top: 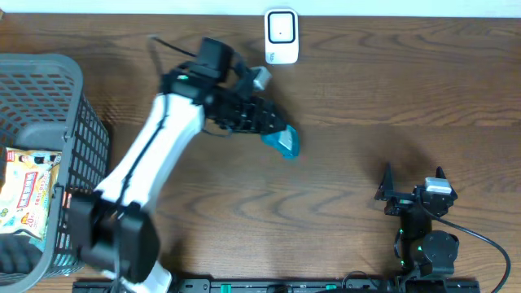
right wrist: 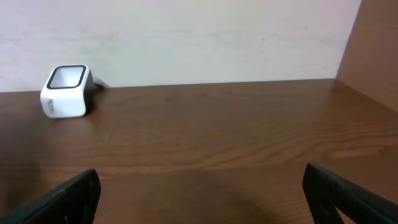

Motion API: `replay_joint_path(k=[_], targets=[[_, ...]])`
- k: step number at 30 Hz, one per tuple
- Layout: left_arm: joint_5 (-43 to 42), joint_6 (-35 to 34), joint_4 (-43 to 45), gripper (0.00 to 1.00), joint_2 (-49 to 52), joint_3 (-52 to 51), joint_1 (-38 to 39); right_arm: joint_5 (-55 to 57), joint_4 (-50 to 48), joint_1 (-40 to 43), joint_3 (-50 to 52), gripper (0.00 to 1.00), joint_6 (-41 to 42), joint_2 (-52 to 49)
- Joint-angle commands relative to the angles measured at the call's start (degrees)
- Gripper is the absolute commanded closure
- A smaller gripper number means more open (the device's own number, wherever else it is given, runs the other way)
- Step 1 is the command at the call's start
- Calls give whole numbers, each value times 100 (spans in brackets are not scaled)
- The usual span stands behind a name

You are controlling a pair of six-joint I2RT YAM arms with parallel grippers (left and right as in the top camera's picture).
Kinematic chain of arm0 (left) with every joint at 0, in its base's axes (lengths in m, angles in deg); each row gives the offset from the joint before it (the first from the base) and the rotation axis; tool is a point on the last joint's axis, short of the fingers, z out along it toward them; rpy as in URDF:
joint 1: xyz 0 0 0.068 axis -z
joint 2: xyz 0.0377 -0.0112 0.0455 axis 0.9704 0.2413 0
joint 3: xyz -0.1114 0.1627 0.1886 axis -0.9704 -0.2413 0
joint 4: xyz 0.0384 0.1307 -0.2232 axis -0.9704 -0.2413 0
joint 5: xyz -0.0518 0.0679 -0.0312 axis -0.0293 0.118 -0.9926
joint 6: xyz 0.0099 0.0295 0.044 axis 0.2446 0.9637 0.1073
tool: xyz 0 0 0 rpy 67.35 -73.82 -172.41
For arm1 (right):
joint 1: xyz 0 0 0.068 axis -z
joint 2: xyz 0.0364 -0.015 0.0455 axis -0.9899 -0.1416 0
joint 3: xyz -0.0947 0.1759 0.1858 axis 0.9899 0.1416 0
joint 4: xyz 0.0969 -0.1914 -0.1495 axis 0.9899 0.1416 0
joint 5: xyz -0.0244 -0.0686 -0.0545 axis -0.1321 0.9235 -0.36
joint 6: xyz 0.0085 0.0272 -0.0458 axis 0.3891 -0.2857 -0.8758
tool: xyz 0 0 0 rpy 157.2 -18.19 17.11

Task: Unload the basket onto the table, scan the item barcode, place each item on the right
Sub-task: 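Lift the teal bottle out and carry it toward the scanner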

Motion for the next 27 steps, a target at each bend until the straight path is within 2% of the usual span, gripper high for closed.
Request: replay_joint_path(k=[1, 10, 20, 27], targets=[[-254, 111, 238, 80, 363, 2, 260, 70, 15, 39, 7, 1, -85, 31], [-254, 109, 841, 80, 1078, 2, 643, 70, 15, 39, 7, 1, -85, 31], [-205, 116, 835, 80, 1104, 2, 682, 70, 15, 39, 7, 1, -85, 31], [133, 378, 651, 80, 1104, -2, 682, 70, 15, 39, 7, 1, -85, 31]])
